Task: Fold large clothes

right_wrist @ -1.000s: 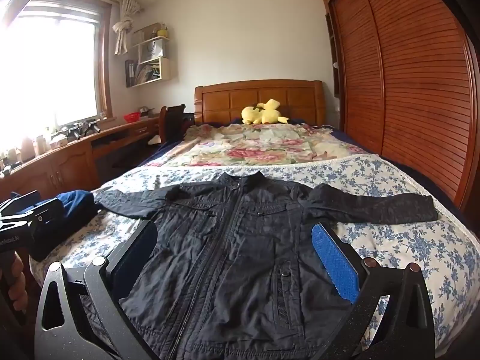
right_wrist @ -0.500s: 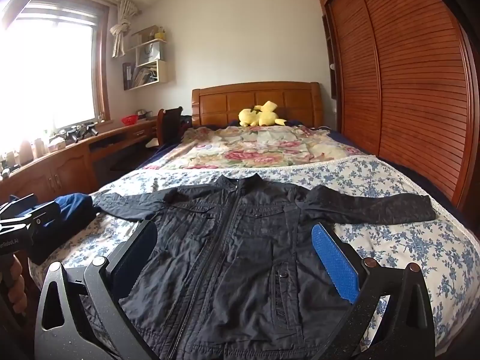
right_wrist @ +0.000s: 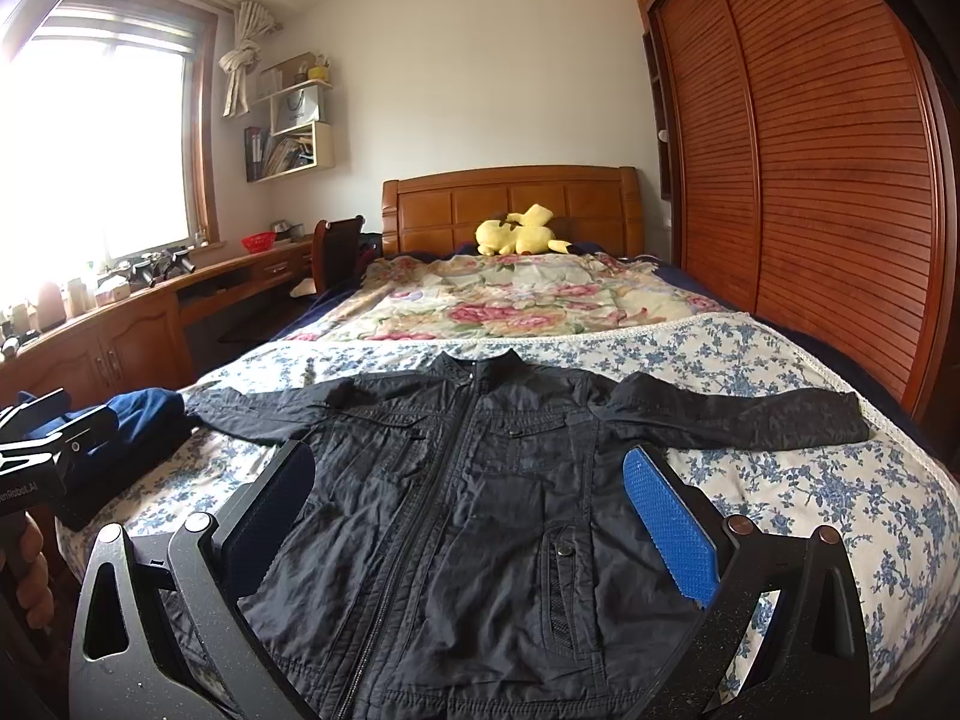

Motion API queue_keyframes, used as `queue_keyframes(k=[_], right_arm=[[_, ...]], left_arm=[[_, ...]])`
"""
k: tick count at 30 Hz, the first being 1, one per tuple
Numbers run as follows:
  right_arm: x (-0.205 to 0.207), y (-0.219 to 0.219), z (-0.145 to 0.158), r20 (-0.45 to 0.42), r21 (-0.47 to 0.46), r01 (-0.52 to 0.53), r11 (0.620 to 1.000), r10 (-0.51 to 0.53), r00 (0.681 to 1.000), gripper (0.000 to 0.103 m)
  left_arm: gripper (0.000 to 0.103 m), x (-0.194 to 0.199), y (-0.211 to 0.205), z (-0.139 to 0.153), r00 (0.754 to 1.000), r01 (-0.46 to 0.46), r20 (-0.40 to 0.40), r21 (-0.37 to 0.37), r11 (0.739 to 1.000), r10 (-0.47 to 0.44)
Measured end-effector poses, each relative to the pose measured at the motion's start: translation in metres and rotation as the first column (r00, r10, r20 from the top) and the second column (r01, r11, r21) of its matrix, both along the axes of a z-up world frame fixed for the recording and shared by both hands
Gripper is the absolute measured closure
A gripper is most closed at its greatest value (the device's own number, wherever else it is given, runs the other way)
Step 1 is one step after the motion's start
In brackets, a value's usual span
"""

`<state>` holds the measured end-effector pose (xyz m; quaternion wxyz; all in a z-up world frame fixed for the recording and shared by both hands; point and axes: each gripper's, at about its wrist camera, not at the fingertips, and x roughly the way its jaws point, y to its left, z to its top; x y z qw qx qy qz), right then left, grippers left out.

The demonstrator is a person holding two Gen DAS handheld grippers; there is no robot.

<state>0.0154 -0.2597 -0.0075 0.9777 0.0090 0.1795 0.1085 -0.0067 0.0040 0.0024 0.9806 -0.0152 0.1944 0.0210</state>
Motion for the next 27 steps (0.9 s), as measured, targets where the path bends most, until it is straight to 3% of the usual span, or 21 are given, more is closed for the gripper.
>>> queue_keyframes(k=[27], right_arm=[[0.0, -0.0005, -0.0009, 0.004, 0.002, 0.002, 1.0, -0.002, 1.0, 0.0]], left_arm=[[0.0, -0.002, -0.001, -0.0008, 1.0, 0.001, 0.006, 0.003, 1.0, -0.001]])
